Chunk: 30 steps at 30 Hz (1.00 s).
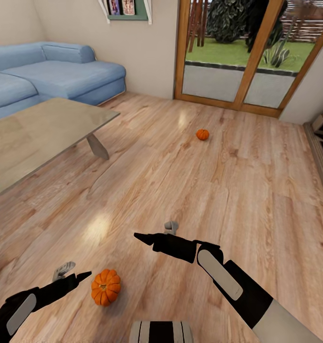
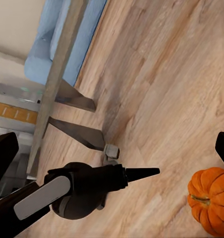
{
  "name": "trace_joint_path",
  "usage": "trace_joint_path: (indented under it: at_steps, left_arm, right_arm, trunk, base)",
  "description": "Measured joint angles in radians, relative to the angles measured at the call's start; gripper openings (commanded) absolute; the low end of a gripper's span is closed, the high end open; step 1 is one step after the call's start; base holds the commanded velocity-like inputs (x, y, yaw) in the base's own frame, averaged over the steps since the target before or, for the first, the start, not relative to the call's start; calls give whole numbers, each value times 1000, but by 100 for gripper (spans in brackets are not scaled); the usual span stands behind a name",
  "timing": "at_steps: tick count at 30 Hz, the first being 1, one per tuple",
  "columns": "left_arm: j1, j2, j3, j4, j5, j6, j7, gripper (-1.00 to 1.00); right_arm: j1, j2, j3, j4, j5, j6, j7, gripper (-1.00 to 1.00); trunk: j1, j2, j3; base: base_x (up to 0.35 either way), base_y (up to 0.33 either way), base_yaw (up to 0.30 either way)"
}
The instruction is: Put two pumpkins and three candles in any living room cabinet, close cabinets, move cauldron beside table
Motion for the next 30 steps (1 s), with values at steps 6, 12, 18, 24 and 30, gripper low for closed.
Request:
trace_joint_path:
  at_steps: [6, 12, 18, 24, 30]
  left_arm:
    - [-10, 1, 0, -18, 2, 23, -4, 100]
    - [-17, -1, 0, -36, 1, 36, -5, 100]
    - [-18, 1, 0, -39, 0, 37, -6, 100]
    - [-18, -1, 0, -39, 0, 37, -6, 100]
    - [-18, -2, 0, -39, -1, 36, -5, 100]
  right_arm:
    - [1, 0, -1, -19, -6, -6, 16, 100]
    - [3, -7, -2, -69, -12, -18, 73, 100]
    - [6, -33, -25, -117, -83, -15, 155, 100]
    - [8, -113, -38, -203, -131, -14, 158, 100]
    - [8, -117, -38, -205, -135, -13, 151, 100]
  trunk:
    - [3, -1, -23]
    - [5, -3, -46]
    - [6, -3, -54]
    - [9, -5, -77]
    - [12, -6, -101]
  base:
    - [0, 0, 0]
    - [0, 0, 0]
    - [0, 0, 0]
    - [0, 0, 0]
    - [0, 0, 0]
